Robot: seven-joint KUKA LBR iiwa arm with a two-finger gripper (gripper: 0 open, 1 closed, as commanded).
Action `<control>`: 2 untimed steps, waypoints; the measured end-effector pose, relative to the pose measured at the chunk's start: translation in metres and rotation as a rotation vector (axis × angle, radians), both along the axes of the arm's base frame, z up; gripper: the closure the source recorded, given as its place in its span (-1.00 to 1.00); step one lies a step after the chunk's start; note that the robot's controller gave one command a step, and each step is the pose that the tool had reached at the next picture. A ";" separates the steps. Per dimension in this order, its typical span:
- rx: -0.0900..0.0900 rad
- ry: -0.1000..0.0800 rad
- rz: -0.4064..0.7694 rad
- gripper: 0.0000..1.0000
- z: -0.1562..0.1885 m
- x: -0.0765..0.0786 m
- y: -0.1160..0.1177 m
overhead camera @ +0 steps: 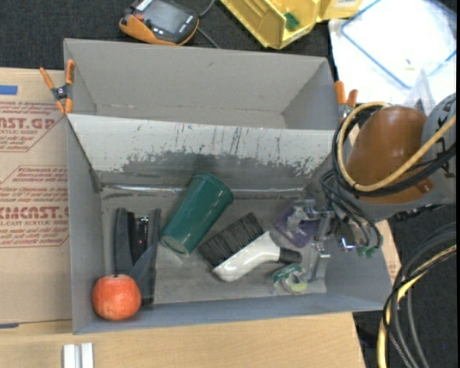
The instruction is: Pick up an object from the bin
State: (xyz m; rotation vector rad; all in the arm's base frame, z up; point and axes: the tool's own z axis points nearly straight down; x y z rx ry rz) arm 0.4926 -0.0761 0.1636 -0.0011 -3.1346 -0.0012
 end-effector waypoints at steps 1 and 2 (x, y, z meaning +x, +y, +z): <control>-0.001 -0.008 0.001 -1.00 0.003 0.002 0.000; 0.001 -0.011 0.249 -1.00 -0.094 0.039 0.047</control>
Offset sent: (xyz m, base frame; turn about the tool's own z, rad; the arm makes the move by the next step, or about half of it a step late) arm 0.0366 0.0444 -0.0936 -0.2473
